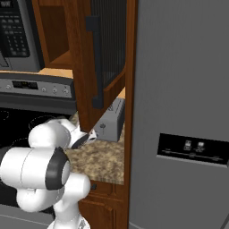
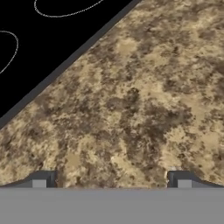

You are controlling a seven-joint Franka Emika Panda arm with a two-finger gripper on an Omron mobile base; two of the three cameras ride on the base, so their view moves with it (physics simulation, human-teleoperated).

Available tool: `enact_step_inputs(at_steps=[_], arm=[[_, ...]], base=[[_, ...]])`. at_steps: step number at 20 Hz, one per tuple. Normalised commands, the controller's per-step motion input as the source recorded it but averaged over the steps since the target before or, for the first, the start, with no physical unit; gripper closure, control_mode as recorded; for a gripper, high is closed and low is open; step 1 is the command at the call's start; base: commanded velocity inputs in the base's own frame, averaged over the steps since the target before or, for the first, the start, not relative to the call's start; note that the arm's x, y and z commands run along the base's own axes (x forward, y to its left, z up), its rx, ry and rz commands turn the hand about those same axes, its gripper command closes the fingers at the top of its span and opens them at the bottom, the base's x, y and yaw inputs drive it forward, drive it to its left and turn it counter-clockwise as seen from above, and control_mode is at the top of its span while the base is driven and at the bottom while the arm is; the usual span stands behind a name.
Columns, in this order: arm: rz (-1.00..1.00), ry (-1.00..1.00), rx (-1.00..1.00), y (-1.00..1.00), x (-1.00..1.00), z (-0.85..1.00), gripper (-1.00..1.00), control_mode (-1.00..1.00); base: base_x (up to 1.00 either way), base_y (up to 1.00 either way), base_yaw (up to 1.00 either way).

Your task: Put the shaker and condiment bottle from the counter next to their counterparts in the cabinet.

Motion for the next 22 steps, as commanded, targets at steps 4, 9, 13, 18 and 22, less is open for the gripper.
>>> enact_step_inputs(at_steps=[4,9,13,18,22], arm=[[0.1,0.0,0.02,0.0,0.06,-0.13,-1.0,-1.0],[0.12,0.0,0.04,0.0,0.05,-0.04,-1.0,-1.0],[0.15,0.0,0.07,-0.01,0.04,0.0,-1.0,-1.0],[0.21,0.0,0.11,0.0,0.25,0.0,-1.0,-1.0],[0.24,0.01,0.13,-0.04,0.2,0.0,-1.0,-1.0]], base=[[0.0,0.0,0.0],[0.0,0.0,0.0],[0.0,0.0,0.0],[0.0,0.0,0.0],[0.0,0.0,0.0]])
